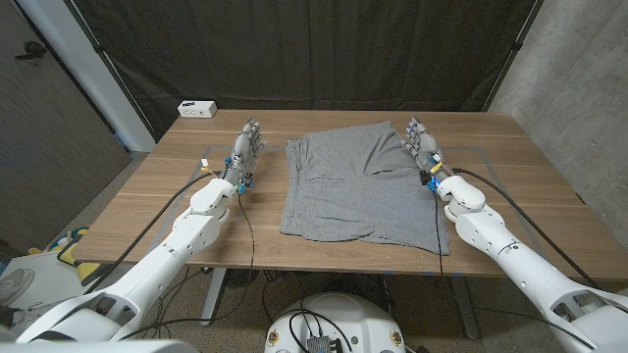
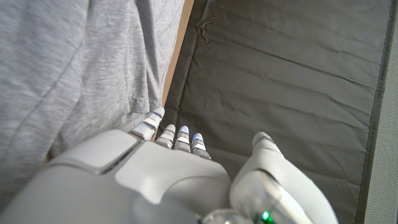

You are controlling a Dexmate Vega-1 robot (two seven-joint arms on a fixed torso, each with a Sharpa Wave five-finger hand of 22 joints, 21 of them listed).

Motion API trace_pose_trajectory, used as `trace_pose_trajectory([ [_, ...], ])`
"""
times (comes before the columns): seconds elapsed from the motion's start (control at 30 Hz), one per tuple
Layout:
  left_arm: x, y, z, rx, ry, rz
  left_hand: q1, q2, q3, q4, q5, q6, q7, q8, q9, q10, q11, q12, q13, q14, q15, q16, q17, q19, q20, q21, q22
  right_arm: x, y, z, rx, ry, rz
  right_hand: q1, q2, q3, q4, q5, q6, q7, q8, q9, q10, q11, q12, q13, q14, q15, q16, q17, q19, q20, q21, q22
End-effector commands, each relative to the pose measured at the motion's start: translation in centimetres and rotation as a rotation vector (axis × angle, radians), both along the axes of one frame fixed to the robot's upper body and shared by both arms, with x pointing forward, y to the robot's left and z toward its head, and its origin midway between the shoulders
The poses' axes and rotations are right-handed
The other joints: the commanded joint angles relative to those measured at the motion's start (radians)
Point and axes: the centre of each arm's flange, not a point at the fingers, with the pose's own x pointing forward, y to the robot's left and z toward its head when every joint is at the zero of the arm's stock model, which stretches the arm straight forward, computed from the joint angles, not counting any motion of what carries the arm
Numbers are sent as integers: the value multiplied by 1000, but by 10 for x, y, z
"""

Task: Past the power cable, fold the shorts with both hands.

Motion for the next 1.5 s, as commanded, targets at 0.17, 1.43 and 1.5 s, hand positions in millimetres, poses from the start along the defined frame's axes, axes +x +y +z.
trace_pose_trajectory([
  [0.17, 4, -8, 6, 76, -45, 66, 56, 44, 4, -50, 1, -151, -28, 21, 4, -150, 21, 33, 7, -180, 92, 19, 0, -177, 105, 0, 2, -3, -10, 0, -81, 23, -48, 116, 18, 54, -81, -25, 35, -12, 16, 5, 82, 63, 10, 5, 105, 107, 23, 10, 45, 99, 9, 6],
  [1.43, -50, -40, 20, 522, -263, 342, 220, 35, 53, -189, -74, 64, -11, 33, 7, 98, 53, 64, 13, -20, 126, 13, 1, -112, 142, -28, 8, -67, -21, 14, -442, -21, -294, 235, 56, 130, -161, -66, 136, -33, 30, 7, 154, 63, 14, 8, 179, 68, 28, 12, 79, 98, 14, 7],
  [1.5, -54, -43, 20, 542, -278, 354, 224, 34, 54, -193, -76, 68, -12, 33, 7, 104, 52, 65, 13, -18, 125, 13, 1, -110, 142, -29, 8, -72, -21, 14, -473, -18, -314, 240, 56, 133, -164, -67, 139, -33, 30, 7, 157, 61, 14, 8, 180, 67, 28, 12, 82, 96, 15, 7],
])
